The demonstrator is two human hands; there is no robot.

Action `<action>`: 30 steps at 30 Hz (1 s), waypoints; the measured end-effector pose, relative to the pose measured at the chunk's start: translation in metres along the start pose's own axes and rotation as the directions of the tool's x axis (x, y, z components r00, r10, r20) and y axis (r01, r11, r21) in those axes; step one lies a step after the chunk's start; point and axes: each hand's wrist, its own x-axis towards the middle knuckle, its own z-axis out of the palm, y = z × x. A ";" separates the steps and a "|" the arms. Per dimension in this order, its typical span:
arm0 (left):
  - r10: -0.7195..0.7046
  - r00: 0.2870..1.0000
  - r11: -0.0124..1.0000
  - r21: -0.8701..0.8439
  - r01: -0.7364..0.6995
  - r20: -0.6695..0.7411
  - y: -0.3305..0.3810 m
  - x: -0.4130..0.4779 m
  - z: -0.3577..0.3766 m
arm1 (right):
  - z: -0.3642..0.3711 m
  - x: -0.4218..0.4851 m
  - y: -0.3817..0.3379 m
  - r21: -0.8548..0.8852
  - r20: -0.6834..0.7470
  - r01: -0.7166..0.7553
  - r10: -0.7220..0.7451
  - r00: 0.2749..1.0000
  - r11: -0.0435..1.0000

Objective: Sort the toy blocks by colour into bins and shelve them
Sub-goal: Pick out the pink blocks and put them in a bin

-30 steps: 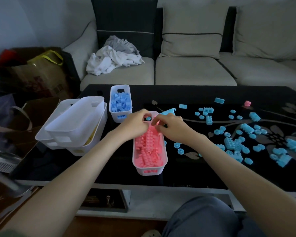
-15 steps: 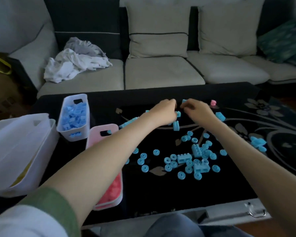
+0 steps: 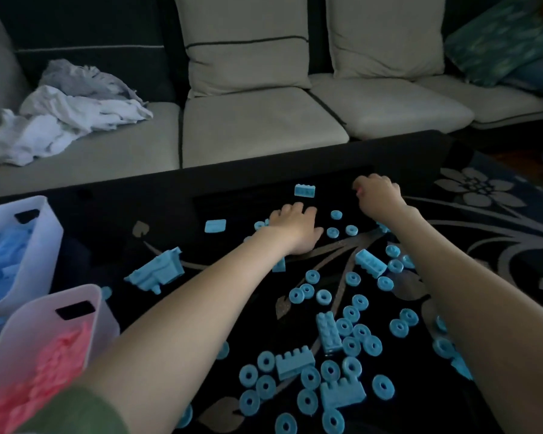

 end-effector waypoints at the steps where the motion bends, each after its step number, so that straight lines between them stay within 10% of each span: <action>1: 0.001 1.000 1.000 -0.003 -0.001 -0.007 0.000 0.000 0.000 | -0.004 -0.002 0.000 -0.005 -0.031 0.026 -0.026 0.999 1.000; 10: -0.011 1.000 0.985 0.170 0.010 0.004 -0.031 -0.100 -0.068 | -0.076 -0.122 -0.097 0.342 -0.248 0.347 -0.273 0.930 0.873; 19: -0.228 0.973 0.952 0.201 0.230 -0.034 -0.133 -0.283 -0.085 | -0.079 -0.277 -0.263 0.625 -0.015 0.534 -0.676 0.737 0.569; 30: -0.367 0.892 0.930 -0.114 0.349 -0.265 -0.178 -0.380 -0.019 | -0.061 -0.325 -0.276 0.559 0.226 0.399 -0.596 0.770 0.727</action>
